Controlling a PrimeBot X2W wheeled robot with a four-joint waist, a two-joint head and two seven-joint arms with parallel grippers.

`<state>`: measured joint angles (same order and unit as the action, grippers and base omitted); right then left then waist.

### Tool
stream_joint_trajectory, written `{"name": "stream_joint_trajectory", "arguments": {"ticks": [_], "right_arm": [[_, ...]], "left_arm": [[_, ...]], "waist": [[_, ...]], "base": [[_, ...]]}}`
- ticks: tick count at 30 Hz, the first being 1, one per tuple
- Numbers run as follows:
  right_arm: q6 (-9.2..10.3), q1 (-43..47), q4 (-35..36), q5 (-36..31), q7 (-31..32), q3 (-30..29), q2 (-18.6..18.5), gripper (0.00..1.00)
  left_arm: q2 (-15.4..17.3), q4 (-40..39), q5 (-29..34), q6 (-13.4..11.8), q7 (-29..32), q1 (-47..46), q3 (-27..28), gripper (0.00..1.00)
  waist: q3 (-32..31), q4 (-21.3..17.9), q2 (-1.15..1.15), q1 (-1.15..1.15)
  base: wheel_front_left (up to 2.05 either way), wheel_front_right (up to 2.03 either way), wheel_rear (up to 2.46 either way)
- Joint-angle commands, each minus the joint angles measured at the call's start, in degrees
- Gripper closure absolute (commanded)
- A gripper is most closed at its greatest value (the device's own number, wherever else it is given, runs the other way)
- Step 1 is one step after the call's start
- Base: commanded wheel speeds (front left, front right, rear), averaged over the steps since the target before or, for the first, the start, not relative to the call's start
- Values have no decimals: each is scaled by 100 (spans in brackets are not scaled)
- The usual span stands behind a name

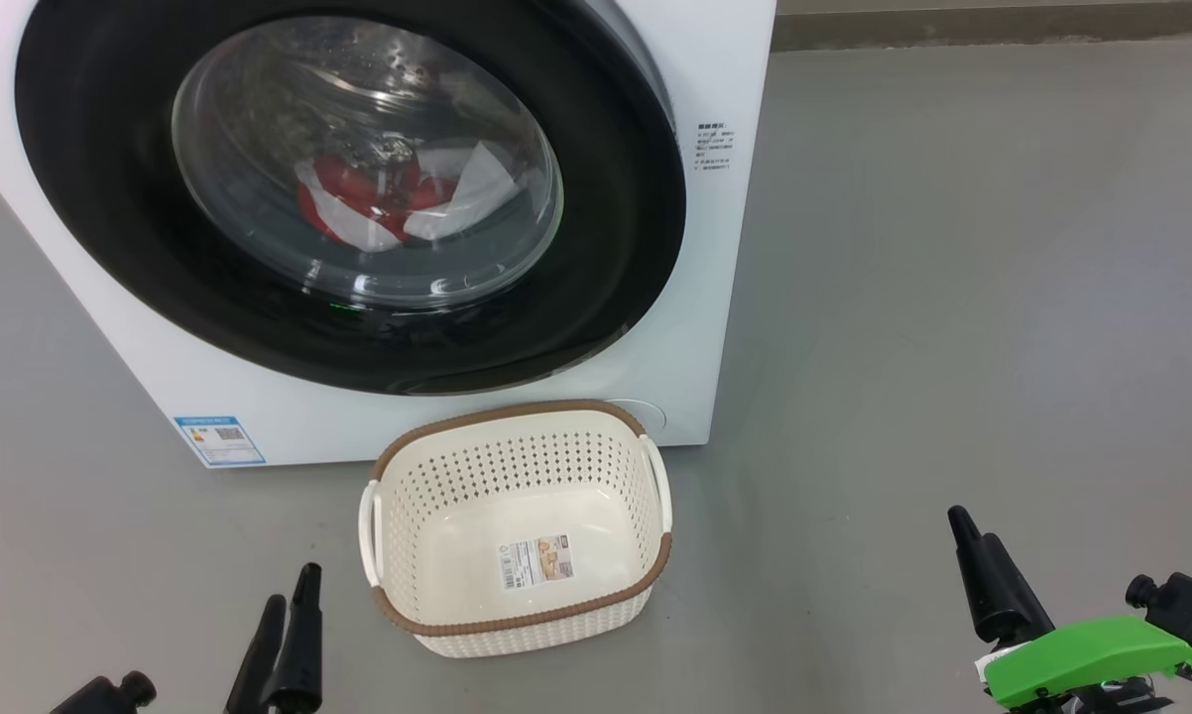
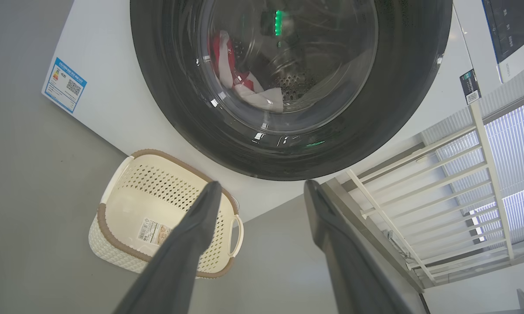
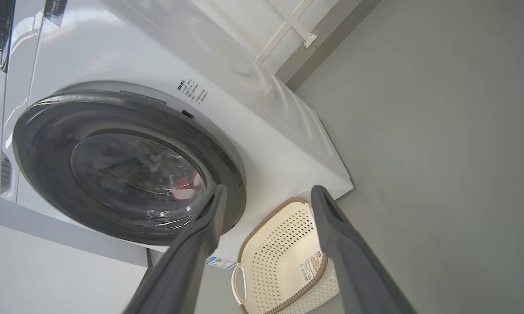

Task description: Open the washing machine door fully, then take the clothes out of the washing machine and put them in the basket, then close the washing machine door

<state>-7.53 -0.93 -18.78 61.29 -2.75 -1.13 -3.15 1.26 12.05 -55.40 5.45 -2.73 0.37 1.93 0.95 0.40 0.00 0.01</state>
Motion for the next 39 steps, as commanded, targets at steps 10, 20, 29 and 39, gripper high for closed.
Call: {"name": "stream_joint_trajectory", "arguments": {"ticks": [10,20,29,39], "right_arm": [[2,-104,142,-783,-247,186,-141,0],[2,-101,99,-1267,-399,302,-190,0],[3,-118,48,-1742,-551,425,-244,0],[3,-119,48,-2291,-720,491,-288,0]], "left_arm": [[106,-298,935,-122,-245,12,-8,0],[115,-369,1511,-195,-398,57,-57,0],[124,-423,2060,-204,-550,89,-84,0],[133,-480,2718,-227,-720,109,-115,0]], "waist": [[42,11,0,0],[50,9,0,0],[73,0,0,0],[108,8,0,0]], "base": [[0,0,0],[0,0,0],[0,0,0],[0,0,0]]}}
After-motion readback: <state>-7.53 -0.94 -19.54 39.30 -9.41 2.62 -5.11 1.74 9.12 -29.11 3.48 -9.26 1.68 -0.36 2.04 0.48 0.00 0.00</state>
